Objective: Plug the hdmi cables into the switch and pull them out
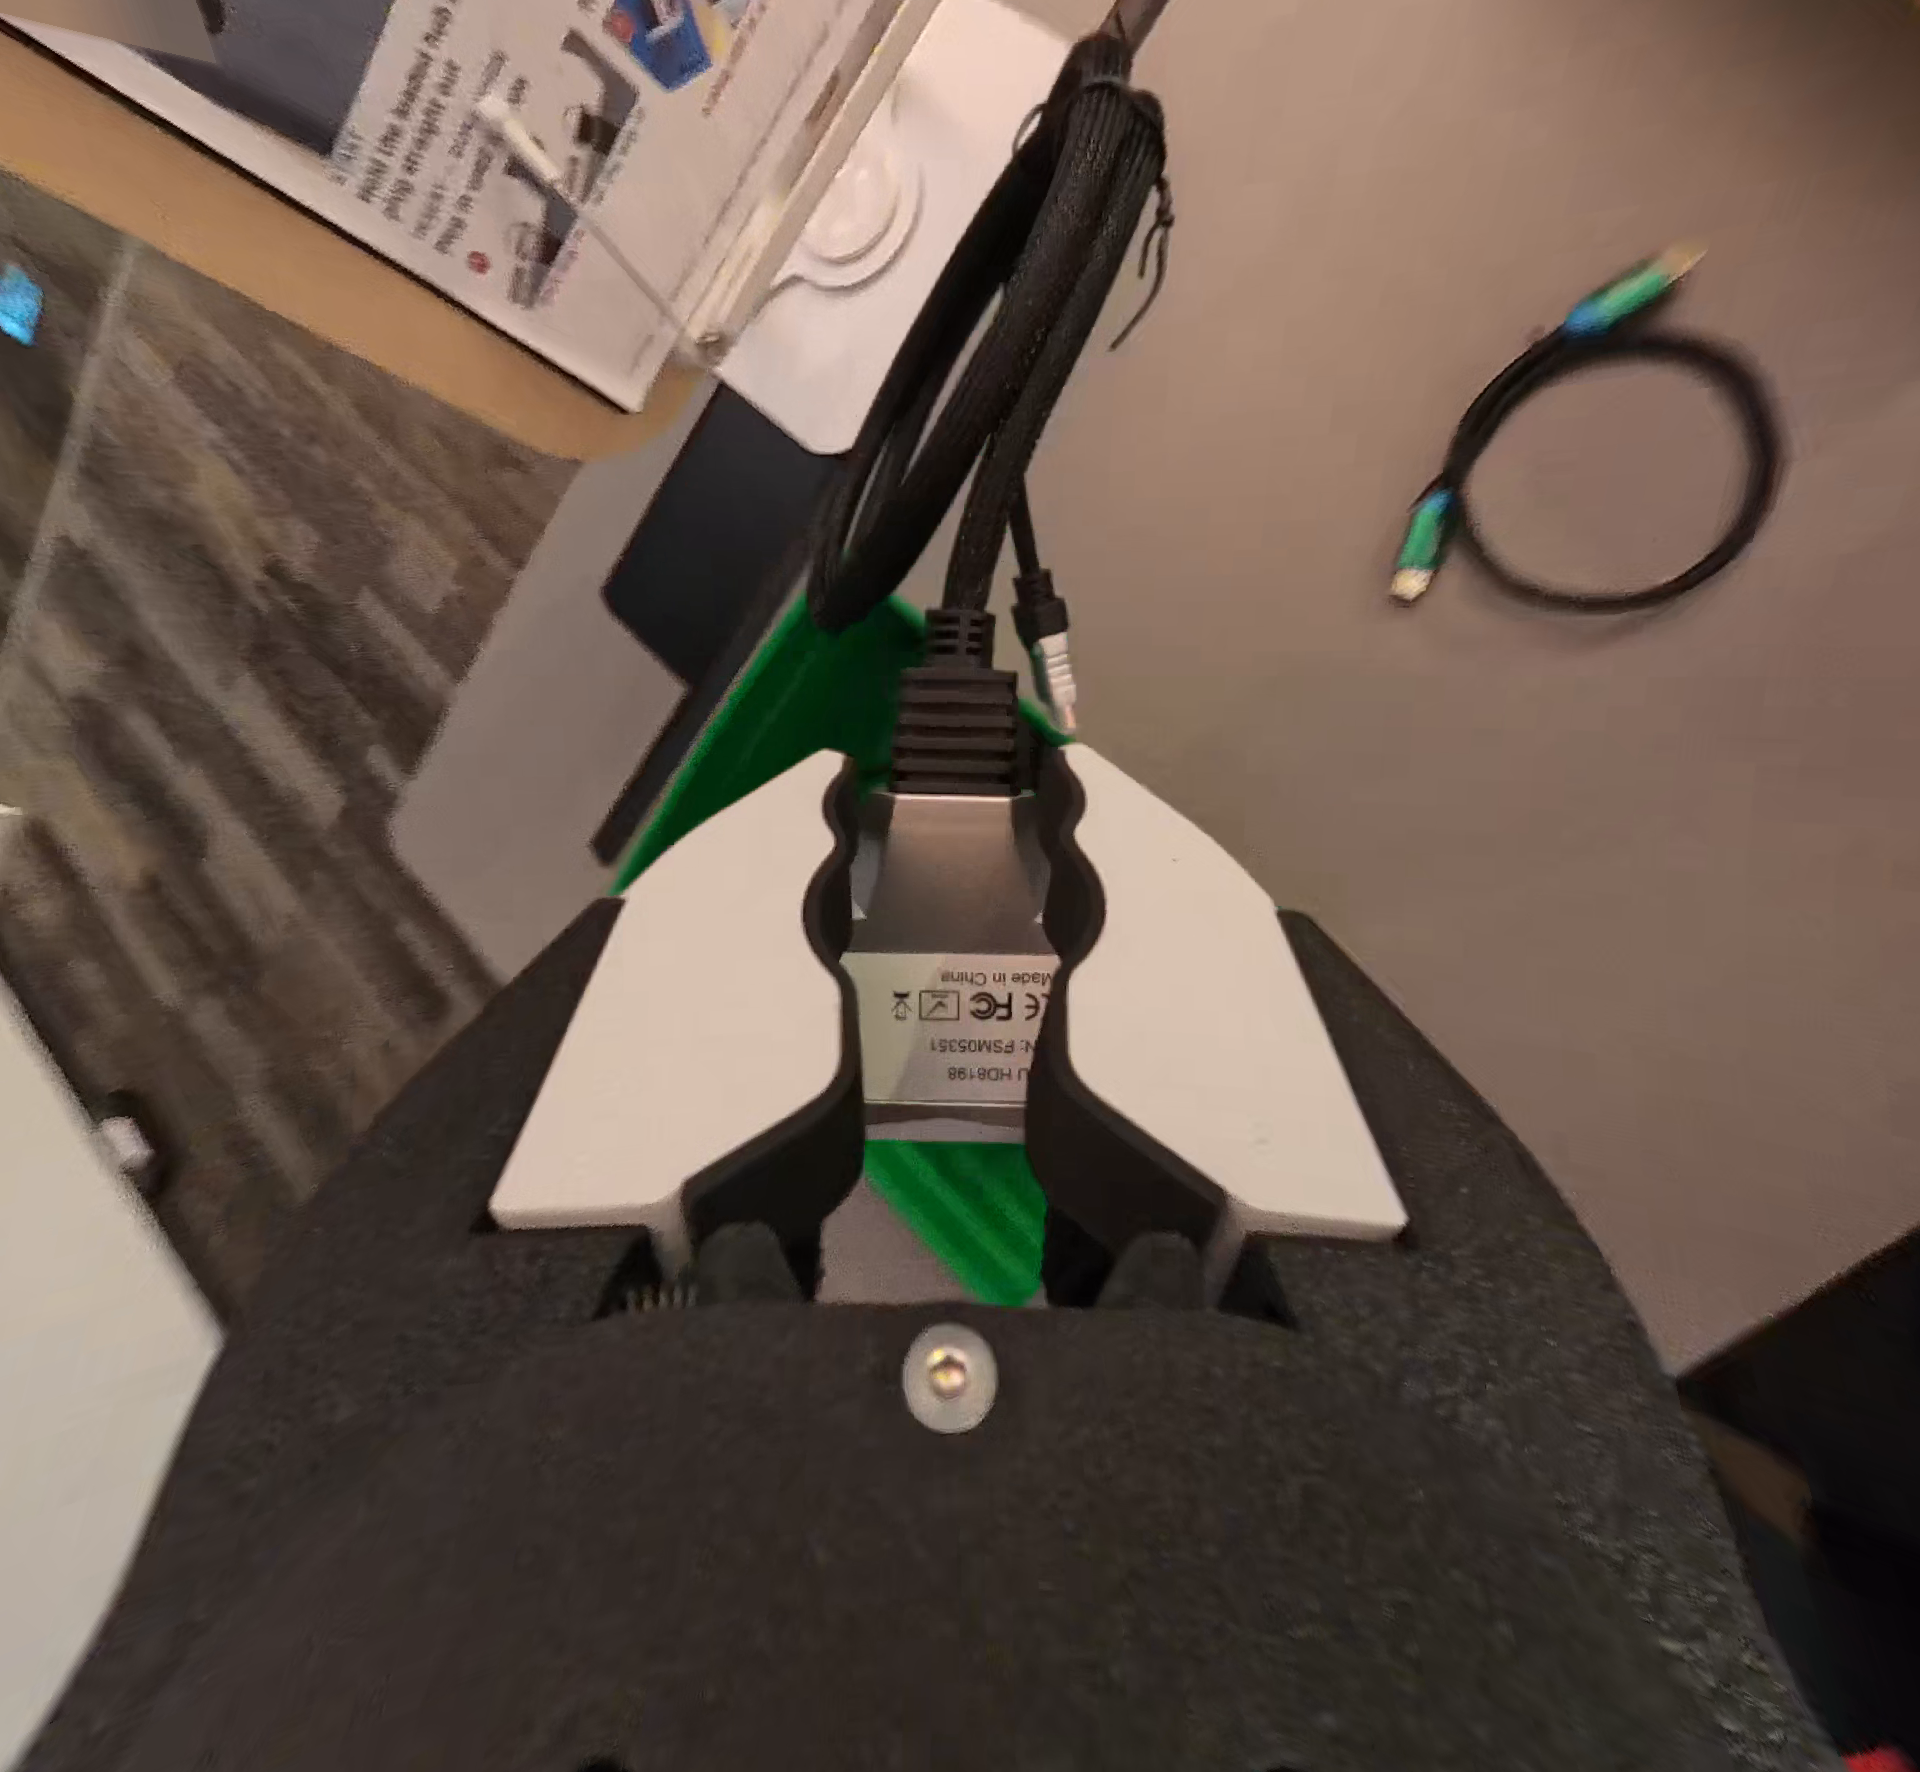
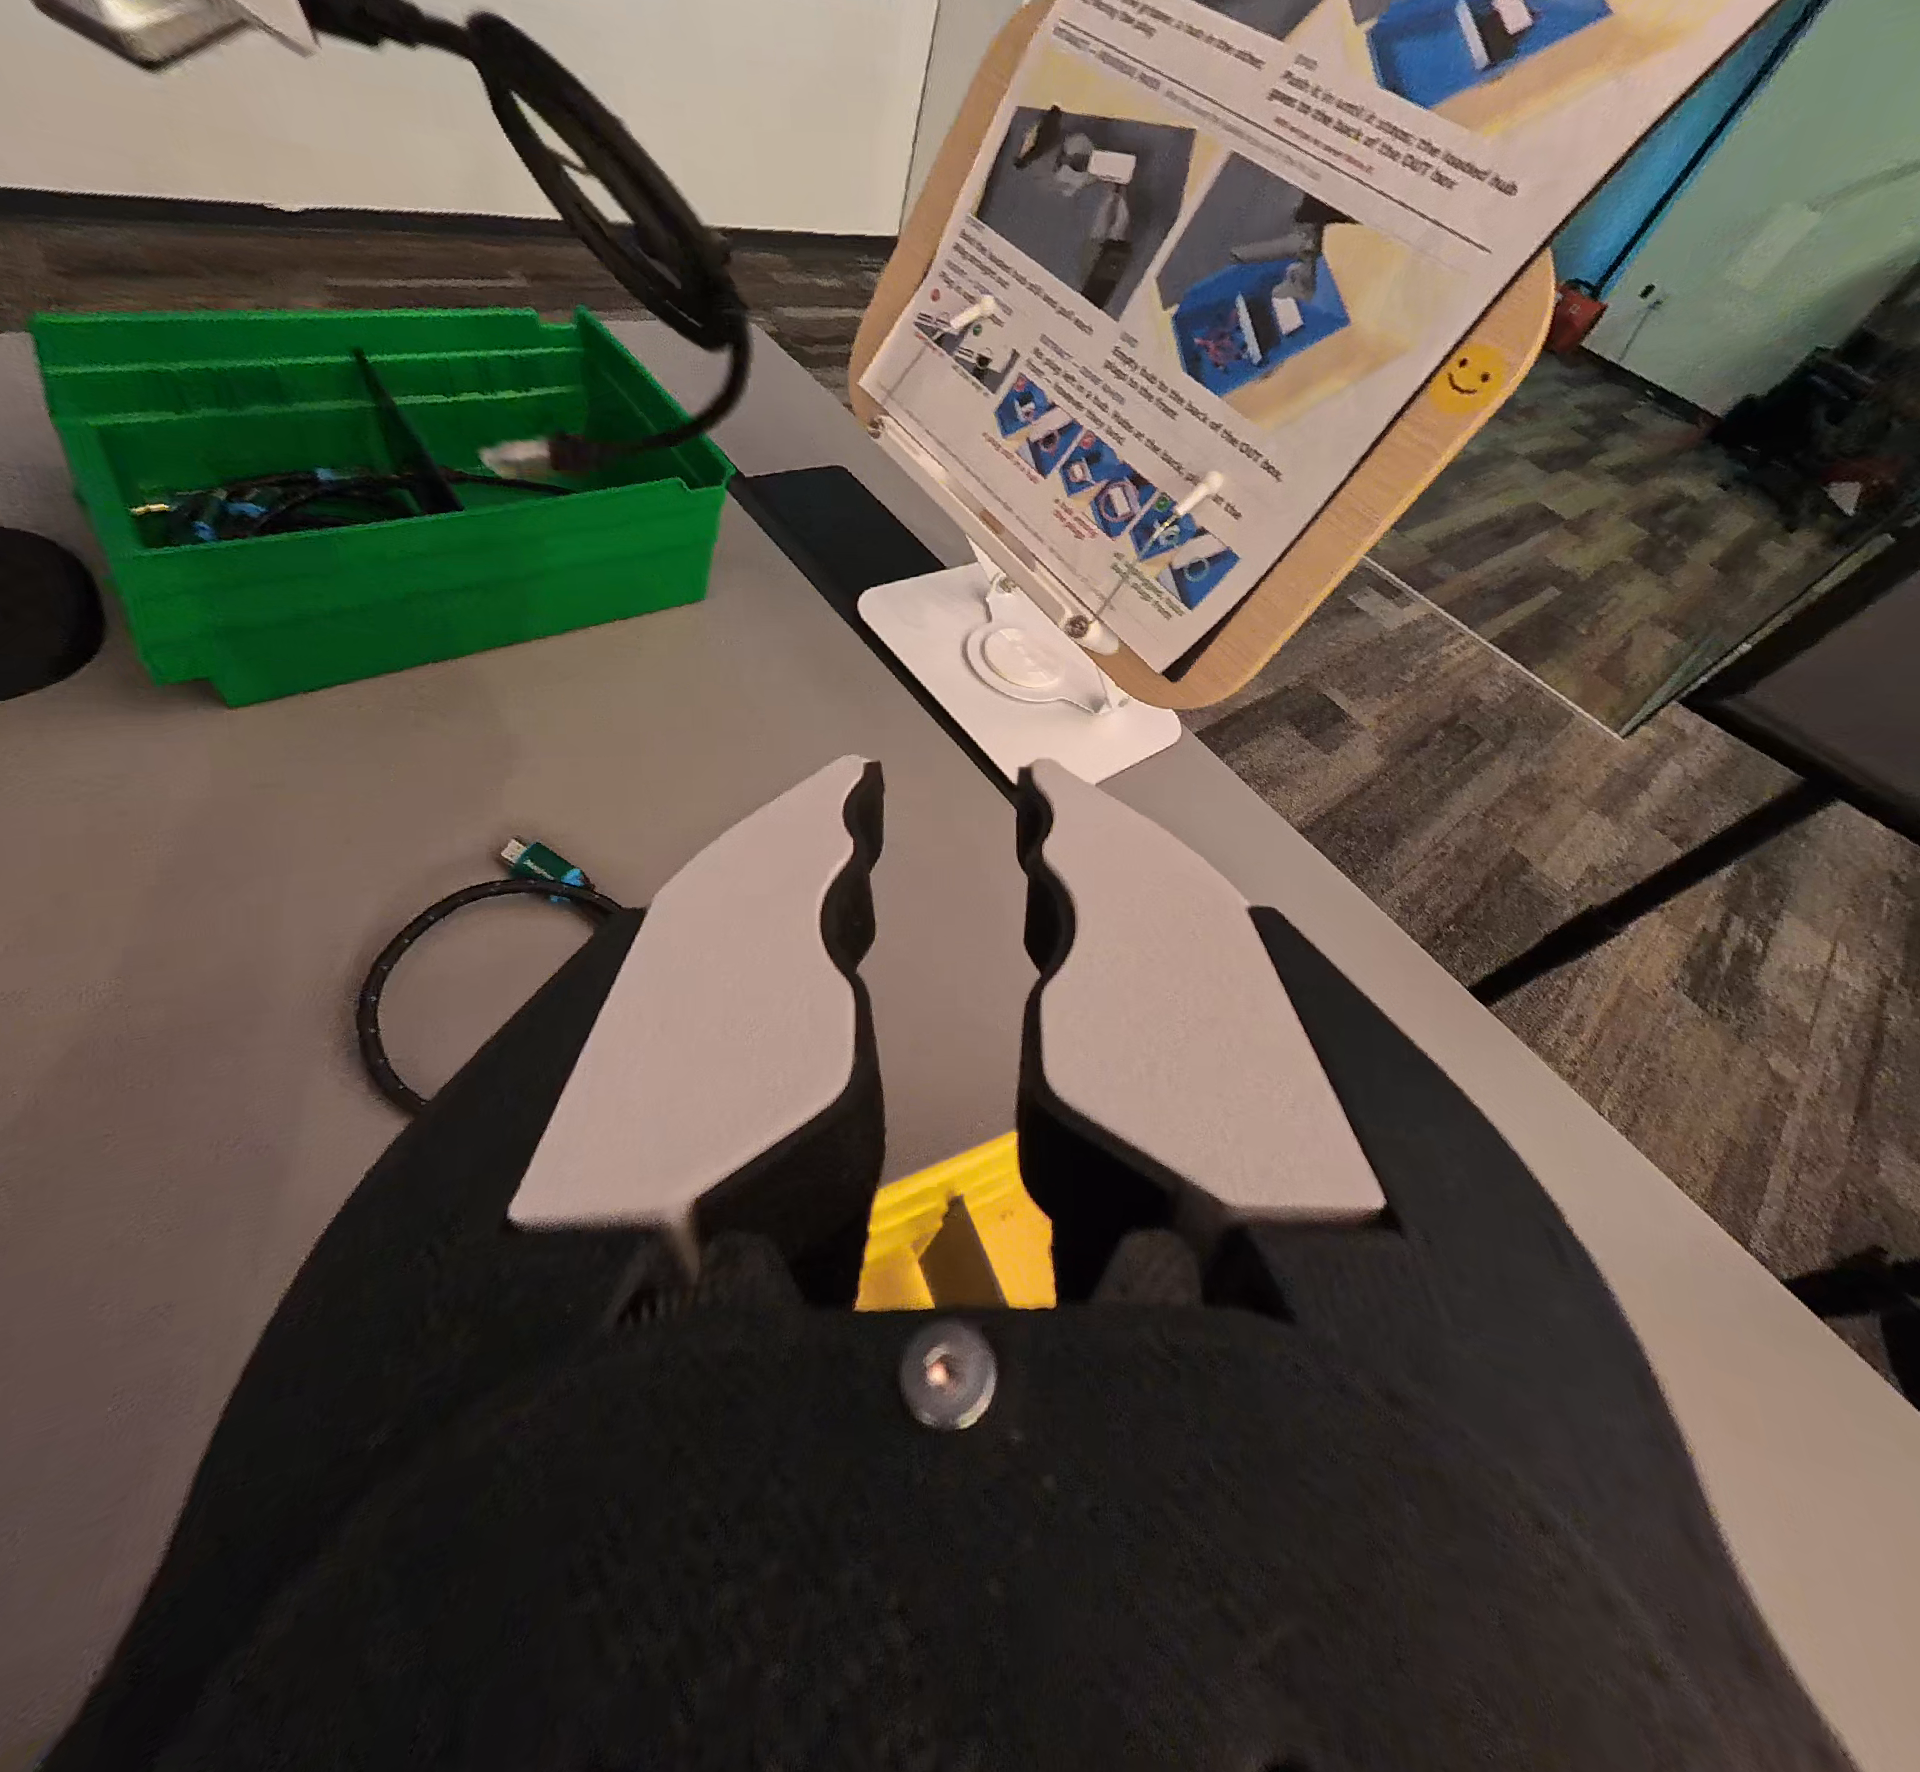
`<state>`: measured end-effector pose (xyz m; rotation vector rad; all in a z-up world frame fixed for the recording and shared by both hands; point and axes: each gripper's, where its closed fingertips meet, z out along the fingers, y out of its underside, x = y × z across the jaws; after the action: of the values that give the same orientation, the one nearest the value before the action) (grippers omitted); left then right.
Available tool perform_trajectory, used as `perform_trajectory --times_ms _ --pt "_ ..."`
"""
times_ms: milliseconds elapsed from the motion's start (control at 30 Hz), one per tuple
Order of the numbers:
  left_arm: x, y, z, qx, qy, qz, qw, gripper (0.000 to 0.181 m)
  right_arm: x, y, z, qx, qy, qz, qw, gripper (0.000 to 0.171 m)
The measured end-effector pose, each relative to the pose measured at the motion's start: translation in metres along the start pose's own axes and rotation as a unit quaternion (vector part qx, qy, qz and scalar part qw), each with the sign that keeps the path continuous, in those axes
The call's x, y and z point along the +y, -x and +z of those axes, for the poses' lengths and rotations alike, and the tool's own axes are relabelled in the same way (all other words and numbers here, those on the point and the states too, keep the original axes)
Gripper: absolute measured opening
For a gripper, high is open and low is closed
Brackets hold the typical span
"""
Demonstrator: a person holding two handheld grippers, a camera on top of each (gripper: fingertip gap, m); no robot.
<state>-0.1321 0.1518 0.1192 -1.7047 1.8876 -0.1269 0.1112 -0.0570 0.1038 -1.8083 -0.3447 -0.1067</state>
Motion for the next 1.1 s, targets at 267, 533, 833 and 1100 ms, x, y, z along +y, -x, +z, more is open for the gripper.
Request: perform_trajectory --times_ms 267,533,833,1100 --pt "0.004 -0.066 0.100 0.074 0.077 -0.124 0.986 0.033 -0.006 0.008 -0.006 -0.020 -0.015 0.002 1.000 0.024" --pt "0.007 -0.106 0.200 0.102 0.113 -0.207 0.966 0.032 0.001 0.010 -0.002 -0.035 0.002 0.008 0.999 0.024" --pt "0.008 -0.123 0.256 0.082 0.140 -0.197 0.967 0.031 0.009 0.017 0.003 -0.049 0.027 0.000 0.998 0.024" --pt "0.001 -0.120 0.254 0.042 0.105 -0.164 0.980 0.042 0.017 0.025 0.015 -0.058 0.056 -0.015 0.997 0.024"
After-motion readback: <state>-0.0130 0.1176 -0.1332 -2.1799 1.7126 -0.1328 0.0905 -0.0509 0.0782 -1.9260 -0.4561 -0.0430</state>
